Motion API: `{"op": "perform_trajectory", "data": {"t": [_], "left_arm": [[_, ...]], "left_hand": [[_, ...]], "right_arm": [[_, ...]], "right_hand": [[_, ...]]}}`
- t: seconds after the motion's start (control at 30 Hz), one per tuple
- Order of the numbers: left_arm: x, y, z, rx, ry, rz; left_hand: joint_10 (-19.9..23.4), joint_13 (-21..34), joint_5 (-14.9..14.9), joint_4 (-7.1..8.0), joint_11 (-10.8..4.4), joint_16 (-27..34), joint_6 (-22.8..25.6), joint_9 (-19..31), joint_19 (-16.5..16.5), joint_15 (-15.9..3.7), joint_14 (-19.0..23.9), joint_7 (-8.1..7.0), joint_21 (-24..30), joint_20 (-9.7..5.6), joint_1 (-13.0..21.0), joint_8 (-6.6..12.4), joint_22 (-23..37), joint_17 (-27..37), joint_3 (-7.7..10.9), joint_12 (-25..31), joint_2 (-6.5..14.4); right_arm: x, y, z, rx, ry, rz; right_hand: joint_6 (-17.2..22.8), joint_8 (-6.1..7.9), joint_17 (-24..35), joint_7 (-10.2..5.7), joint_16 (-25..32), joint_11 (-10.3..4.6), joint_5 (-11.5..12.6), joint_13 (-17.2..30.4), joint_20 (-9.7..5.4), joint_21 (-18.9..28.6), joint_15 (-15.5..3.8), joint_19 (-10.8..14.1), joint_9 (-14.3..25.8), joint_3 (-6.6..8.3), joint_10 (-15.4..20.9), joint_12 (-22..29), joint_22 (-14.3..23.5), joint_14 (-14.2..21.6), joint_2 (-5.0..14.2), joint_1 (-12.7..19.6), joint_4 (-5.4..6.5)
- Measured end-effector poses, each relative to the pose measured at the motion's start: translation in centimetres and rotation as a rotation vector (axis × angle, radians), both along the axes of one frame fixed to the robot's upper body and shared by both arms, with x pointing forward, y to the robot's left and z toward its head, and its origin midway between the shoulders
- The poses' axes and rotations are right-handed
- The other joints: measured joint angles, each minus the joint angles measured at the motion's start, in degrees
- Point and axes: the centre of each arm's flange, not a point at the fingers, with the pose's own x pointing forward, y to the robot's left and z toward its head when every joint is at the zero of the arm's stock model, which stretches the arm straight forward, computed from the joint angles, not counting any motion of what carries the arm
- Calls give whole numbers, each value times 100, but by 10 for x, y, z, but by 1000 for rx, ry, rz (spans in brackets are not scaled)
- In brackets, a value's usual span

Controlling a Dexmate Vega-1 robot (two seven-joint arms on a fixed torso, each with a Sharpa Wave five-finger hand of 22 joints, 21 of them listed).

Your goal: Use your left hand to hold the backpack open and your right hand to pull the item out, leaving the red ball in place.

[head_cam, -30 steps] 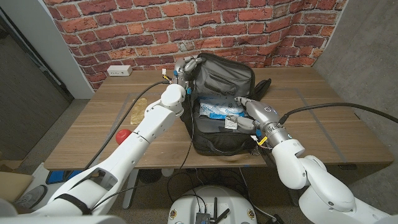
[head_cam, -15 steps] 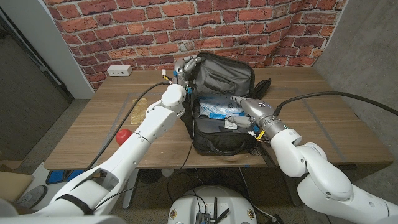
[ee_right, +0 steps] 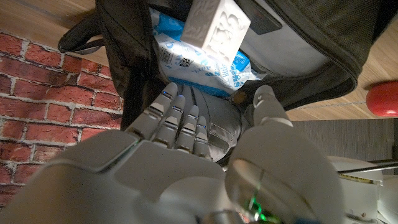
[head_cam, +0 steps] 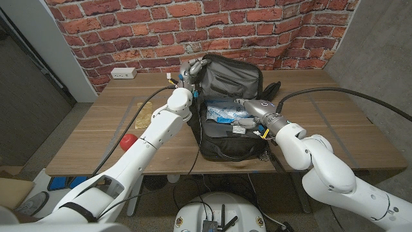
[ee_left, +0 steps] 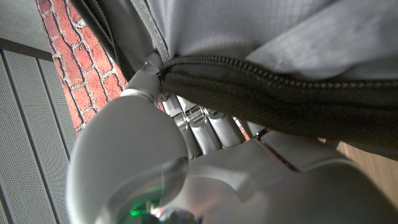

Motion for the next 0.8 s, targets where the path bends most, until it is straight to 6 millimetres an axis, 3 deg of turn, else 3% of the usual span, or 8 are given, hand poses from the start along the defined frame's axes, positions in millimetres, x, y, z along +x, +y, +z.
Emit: {"op": "perform_trajectory", "data": {"t": [0.8], "left_arm": [[1,2,-5,-33,14,0]], "left_hand": [[0,5,-4,-31,-1,0,-11,-1,0,2,-2,11,0,0,-8,-20,0,-1,31,2,8]], "right_arm": [[17,10,10,-97,70,-38]], "right_hand": [[-102,1,-75,20,-94,-40,0,1,64,0,18,-141,0,0,-120,1,0,-126,-62,135,0]]}}
